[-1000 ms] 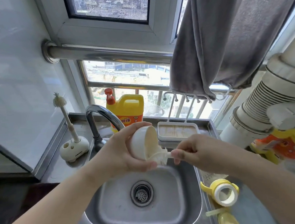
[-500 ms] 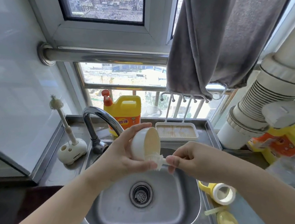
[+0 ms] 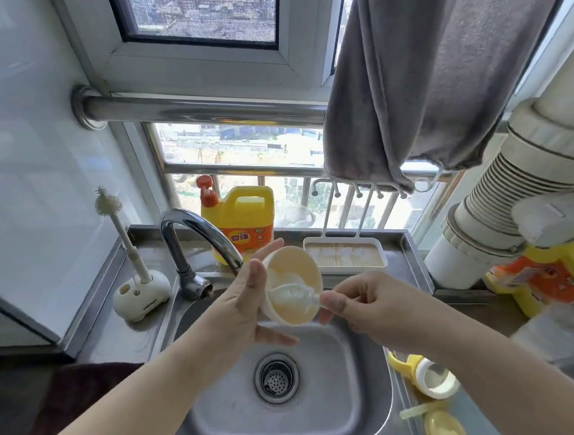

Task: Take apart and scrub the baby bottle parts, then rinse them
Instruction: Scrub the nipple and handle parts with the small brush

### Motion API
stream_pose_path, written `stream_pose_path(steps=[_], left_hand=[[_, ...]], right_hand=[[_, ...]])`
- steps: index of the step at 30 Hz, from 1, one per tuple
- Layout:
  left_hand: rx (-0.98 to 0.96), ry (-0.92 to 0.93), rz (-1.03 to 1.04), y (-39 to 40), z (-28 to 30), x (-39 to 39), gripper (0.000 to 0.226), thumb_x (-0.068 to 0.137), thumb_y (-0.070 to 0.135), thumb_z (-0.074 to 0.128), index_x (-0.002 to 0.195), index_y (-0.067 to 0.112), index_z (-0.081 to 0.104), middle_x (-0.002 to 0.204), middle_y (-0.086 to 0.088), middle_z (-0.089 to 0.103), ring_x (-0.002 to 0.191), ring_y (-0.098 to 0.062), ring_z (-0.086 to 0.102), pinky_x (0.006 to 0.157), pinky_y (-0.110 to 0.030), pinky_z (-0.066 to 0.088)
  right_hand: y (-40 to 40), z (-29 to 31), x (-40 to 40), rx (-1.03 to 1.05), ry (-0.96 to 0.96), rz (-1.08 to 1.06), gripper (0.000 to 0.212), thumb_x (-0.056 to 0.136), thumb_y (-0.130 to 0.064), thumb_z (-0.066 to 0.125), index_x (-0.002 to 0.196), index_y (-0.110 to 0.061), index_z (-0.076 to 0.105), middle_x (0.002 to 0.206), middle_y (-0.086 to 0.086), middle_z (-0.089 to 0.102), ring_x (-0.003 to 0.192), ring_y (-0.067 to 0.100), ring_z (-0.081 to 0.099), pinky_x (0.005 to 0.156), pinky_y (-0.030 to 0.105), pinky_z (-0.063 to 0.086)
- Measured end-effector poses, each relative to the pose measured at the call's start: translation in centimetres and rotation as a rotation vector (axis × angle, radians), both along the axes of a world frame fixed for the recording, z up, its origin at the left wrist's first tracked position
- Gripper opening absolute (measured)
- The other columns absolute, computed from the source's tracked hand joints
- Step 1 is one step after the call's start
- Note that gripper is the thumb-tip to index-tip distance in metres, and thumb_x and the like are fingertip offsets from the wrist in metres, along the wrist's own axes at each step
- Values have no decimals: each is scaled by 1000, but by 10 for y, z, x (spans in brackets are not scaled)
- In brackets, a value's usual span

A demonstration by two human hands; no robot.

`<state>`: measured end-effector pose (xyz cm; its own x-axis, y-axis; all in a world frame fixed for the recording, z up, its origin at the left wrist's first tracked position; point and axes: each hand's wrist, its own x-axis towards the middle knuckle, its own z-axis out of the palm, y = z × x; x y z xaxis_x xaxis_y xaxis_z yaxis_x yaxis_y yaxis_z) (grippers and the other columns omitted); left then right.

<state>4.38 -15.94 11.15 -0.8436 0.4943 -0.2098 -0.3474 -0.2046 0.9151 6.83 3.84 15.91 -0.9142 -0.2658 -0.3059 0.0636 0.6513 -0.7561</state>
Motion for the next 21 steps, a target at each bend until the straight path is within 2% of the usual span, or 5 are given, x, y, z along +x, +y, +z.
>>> stream_pose_path(steps=[6,10,14,17,21], left_hand=[[-37,-27,2,-6,11,-10,99,32,40,95,121,23,55,116,-18,58,90,-31,69,63,-37,58],[7,-67,-26,-7,19,-16,78,38,2,87,106,27,57,97,-24,63,86,-36,68,65,-38,59],[6,-74,-107,-5,27,-13,72,50,-7,81,106,36,62,109,-20,58,90,-36,66,65,-42,59],[22,-90,-106,0,31,-10,54,63,10,73,113,28,62,115,-18,57,87,-34,66,61,-40,59],[-35,-77,1,5,23,-8,47,55,21,81,99,27,67,113,-18,60,79,-31,68,59,-41,58]], right_hand=[[9,-2,-1,-26,-16,7,34,90,-46,51,79,-22,72,50,-2,27,48,14,23,48,24,19],[12,2,-1,16,-1,16,36,88,-51,49,80,-25,72,51,-3,29,50,15,26,49,24,22],[12,7,0,146,41,4,32,89,-51,48,80,-29,71,47,-7,29,46,8,28,45,16,24],[9,9,3,217,56,4,30,89,-51,49,83,-30,70,42,-8,34,42,6,33,44,15,26],[10,15,7,481,200,4,33,90,-57,42,96,-34,65,63,-15,54,65,1,50,61,24,40]])
